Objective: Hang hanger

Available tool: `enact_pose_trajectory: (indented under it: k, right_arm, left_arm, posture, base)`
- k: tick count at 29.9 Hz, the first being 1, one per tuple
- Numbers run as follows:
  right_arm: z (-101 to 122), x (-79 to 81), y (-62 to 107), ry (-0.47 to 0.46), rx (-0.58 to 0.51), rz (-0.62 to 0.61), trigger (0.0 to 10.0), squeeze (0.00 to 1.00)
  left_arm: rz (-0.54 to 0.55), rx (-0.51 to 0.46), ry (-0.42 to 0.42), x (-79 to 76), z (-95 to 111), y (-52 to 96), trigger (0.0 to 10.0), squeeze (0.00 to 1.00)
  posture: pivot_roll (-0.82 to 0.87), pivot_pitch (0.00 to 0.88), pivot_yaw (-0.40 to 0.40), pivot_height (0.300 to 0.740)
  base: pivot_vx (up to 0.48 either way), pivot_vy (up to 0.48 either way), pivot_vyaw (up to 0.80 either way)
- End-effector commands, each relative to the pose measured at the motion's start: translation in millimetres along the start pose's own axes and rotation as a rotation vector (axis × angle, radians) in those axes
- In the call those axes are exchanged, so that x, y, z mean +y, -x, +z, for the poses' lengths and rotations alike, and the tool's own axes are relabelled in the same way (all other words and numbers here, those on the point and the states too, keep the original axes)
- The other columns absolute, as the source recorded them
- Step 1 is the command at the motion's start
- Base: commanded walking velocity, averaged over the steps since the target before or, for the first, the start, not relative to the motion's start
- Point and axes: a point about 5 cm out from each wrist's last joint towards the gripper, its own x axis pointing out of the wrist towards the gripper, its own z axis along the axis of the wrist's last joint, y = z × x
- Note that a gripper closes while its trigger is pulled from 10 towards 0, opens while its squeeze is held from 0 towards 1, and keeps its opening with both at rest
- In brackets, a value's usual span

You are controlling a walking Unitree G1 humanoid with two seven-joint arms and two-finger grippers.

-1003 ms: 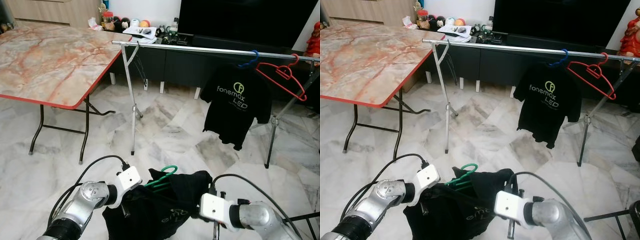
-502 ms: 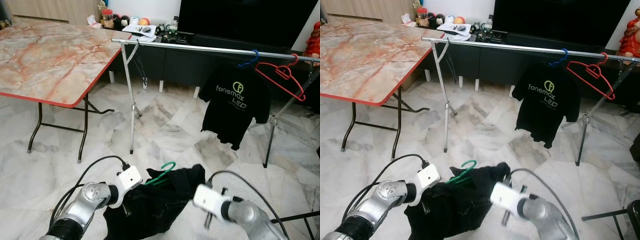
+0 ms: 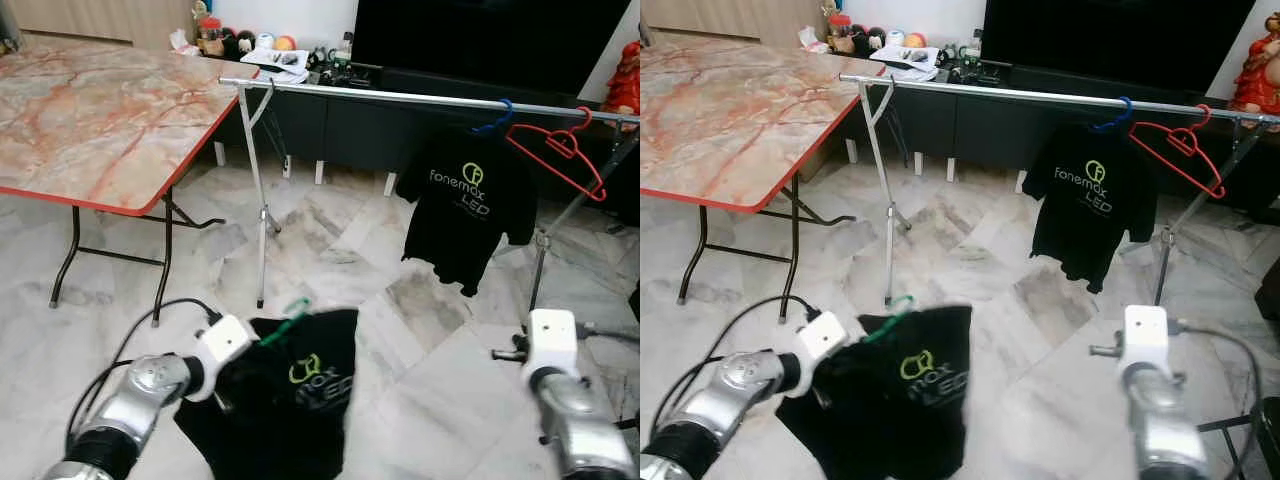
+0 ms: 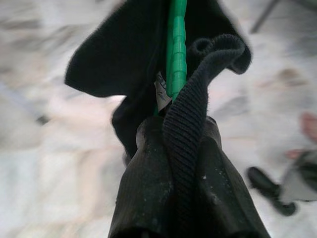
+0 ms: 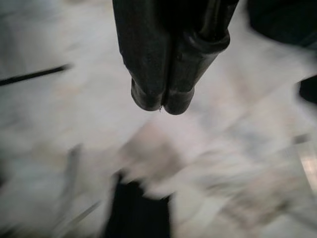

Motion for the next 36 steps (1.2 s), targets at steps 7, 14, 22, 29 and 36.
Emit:
enact_pose_trajectory:
  k: [7,14,22,29,36]
  right_arm:
    - [-16,33.0,4.5,0.033,0.044,0.166,0.0,0.00]
    - [1,61.6,17.0,0.220,-0.060,0.549,10.0,0.00]
    - [-6,71.2,39.3,0.488,-0.019,0.952,10.0,1.00]
    - [-14,88.5,24.7,0.387,0.018,0.903,10.0,0.96]
    - [-21,105.2,10.9,0.200,0.028,0.749,10.0,0.00]
  left_arm:
    - [-0.038,-0.049,-0.028,0.5,10,4.3,0.0,0.00]
    - [-0.100,0.024,-0.065,-3.5,7,4.4,0.0,0.00]
    - [0.000,0.053,-0.008,2.9,7,-3.8,0.0,0.00]
    - [0.011,0.015,0.015,0.7,16,-11.7,0.0,0.00]
    - [0.090,-0.010,0.025,2.0,32,-20.8,0.0,0.00]
  posture:
    - [0.06,0.081,-0.072,0.740]
    - [0.06,0.079,-0.068,0.740]
    - [0.06,0.072,-0.077,0.740]
    - [0.06,0.062,-0.078,0.740]
    - [0.08,0.055,-0.084,0.740]
  base:
    - [0.000,0.000,0.00]
    - [0.000,0.000,0.00]
    - [0.000,0.000,0.00]
    - [0.000,0.000,0.00]
    - [0.000,0.000,0.00]
